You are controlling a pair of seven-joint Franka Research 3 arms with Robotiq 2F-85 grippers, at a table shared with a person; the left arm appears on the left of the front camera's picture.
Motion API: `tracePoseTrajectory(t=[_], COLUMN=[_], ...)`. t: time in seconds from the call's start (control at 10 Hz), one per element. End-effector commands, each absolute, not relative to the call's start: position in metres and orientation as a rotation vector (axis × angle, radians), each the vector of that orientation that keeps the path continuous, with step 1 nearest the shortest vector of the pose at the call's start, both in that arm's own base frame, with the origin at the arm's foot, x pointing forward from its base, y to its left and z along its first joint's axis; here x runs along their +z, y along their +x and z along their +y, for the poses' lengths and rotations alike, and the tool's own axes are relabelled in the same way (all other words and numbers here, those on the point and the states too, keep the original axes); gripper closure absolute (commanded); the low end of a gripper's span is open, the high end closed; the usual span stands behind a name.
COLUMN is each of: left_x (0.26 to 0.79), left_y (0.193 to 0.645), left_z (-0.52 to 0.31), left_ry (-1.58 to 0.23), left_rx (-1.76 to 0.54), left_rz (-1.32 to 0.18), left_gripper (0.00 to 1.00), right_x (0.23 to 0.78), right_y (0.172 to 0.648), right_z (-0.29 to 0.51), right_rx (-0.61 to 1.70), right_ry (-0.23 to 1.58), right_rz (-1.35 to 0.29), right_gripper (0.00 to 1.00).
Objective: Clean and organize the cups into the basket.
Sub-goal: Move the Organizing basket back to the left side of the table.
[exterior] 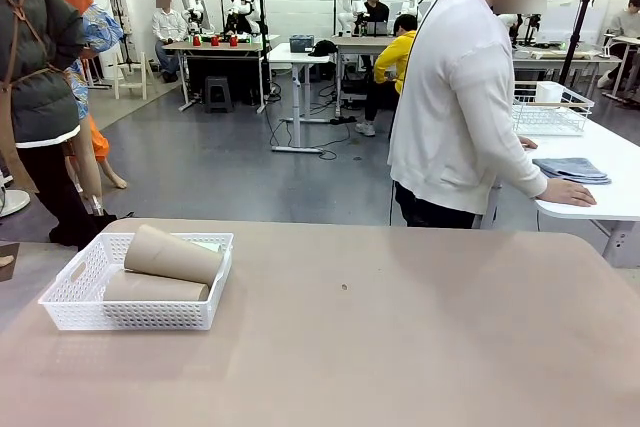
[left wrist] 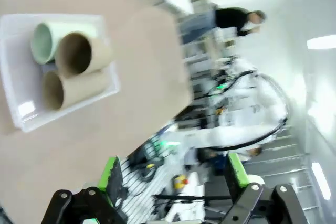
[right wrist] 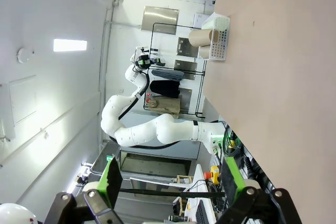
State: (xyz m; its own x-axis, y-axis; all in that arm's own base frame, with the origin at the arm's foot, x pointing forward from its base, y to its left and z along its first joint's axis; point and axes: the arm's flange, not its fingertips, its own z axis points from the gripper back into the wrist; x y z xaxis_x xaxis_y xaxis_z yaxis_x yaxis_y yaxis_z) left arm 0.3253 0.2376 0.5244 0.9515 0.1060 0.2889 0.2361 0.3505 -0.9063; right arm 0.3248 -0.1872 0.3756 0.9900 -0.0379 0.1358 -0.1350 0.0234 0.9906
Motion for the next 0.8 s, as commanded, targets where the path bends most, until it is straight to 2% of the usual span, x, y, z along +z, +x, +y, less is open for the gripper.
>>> tracePoseTrajectory(t=[0.0,0.2,0.4,0.7], left_x=[0.496,0.473,0.466,0.444], left_y=[0.351,0.352,0.348,0.340], left_z=[0.293,0.325,0.330,0.338], left_ry=[-1.428,-1.439,-1.424,-1.434], left_rx=[-0.059,-0.036,-0.109,-0.088], left_rz=[-0.215,-0.165,-0.141,-0.121], left_gripper=[0.00,0.00,0.00,0.00], right_x=[0.374,0.374,0.374,0.374], right_y=[0.324,0.324,0.324,0.324], right_z=[-0.186,-0.186,-0.186,-0.186], right_rx=[0.083,0.083,0.083,0.083], right_ry=[1.557,1.557,1.557,1.557], right_rz=[-0.155,-0.155,-0.155,-0.155], right_gripper=[0.00,0.00,0.00,0.00])
